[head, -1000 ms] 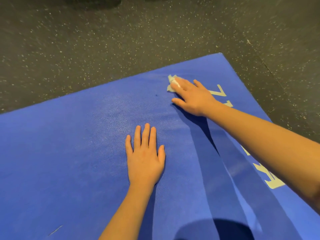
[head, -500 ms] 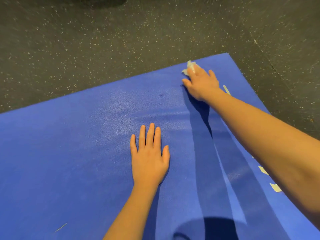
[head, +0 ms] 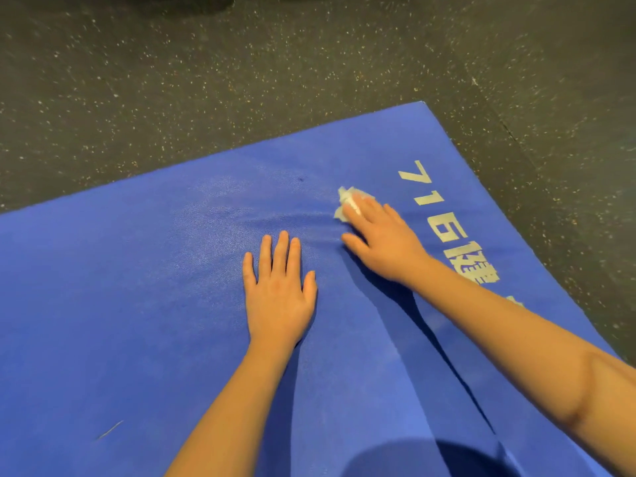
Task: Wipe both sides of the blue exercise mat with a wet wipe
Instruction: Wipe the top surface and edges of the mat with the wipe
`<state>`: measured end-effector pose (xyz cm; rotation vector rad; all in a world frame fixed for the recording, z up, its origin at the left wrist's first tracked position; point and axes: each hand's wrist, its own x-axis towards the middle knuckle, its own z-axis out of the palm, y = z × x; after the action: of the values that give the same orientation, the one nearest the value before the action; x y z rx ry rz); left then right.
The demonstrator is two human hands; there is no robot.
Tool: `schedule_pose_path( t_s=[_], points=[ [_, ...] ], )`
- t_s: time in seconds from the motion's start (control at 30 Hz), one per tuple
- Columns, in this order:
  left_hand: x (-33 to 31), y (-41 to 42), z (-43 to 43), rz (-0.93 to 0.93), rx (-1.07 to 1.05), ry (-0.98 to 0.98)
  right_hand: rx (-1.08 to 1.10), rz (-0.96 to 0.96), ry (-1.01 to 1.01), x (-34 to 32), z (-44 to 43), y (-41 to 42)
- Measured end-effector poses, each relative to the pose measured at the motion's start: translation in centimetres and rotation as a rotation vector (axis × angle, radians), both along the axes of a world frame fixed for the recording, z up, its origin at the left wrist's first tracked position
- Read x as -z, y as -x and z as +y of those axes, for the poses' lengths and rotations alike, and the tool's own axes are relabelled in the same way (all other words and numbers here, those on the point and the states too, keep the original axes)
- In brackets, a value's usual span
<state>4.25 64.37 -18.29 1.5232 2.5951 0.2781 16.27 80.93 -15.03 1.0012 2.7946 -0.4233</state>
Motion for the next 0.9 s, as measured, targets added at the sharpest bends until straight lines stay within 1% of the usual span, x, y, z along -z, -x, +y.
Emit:
schedule_pose_path(
  t_s=[0.03, 0.07, 0.1, 0.2, 0.23, 0.27, 0.33, 0.4, 0.43, 0.47, 0.53, 0.6, 0.67, 0.77, 0.83, 0.9],
  points=[
    [0.0, 0.0, 0.0, -0.002, 0.004, 0.001, -0.08, -0.022, -0.002, -0.3, -1.0, -1.1],
    [0.0, 0.1, 0.0, -0.003, 0.007, 0.004, -0.11, -0.048, -0.014, -0.6, -1.3, -2.2],
    [-0.1, 0.1, 0.1, -0.002, 0.009, 0.009, -0.08, -0.061, -0.03, -0.9, -1.1, -3.1],
    [-0.6, -0.4, -0.1, -0.036, 0.007, 0.038, 0.144, -0.109, -0.053, -1.1, -0.9, -4.5],
    [-0.9, -0.9, -0.4, -0.06, 0.008, 0.04, 0.16, -0.118, -0.04, -1.2, -1.4, -4.6],
    [-1.2, -1.6, -0.9, -0.076, 0.016, 0.037, 0.141, -0.113, -0.01, -1.3, -2.3, -4.8],
    [-1.4, -2.9, -2.5, -0.064, 0.068, 0.038, 0.013, -0.091, 0.059, -1.5, -4.4, -5.7],
    [-1.2, -3.5, -4.2, -0.038, 0.129, 0.029, -0.134, -0.095, 0.06, -1.9, -5.5, -7.4],
    [-1.1, -3.4, -4.6, -0.034, 0.15, 0.027, -0.144, -0.1, 0.037, -2.1, -5.5, -8.2],
    [-1.0, -3.2, -4.8, -0.032, 0.161, 0.024, -0.098, -0.106, 0.014, -2.2, -5.4, -8.9],
    [-1.0, -3.0, -4.7, -0.045, 0.155, 0.027, 0.07, -0.112, -0.022, -1.9, -5.7, -9.7],
    [-1.3, -3.2, -4.5, -0.067, 0.142, 0.053, 0.172, -0.087, 0.008, -1.5, -7.0, -9.7],
    [-1.5, -3.5, -4.7, -0.08, 0.135, 0.08, 0.122, -0.05, 0.101, -1.3, -9.0, -10.0],
    [-1.9, -3.6, -5.7, -0.096, 0.149, 0.106, -0.072, -0.066, 0.179, -2.0, -11.2, -11.7],
    [-2.0, -3.8, -6.4, -0.09, 0.163, 0.116, -0.108, -0.106, 0.146, -2.7, -11.4, -12.8],
    [-2.1, -4.1, -7.3, -0.107, 0.166, 0.119, -0.028, -0.125, 0.074, -3.0, -11.3, -13.5]
  ],
)
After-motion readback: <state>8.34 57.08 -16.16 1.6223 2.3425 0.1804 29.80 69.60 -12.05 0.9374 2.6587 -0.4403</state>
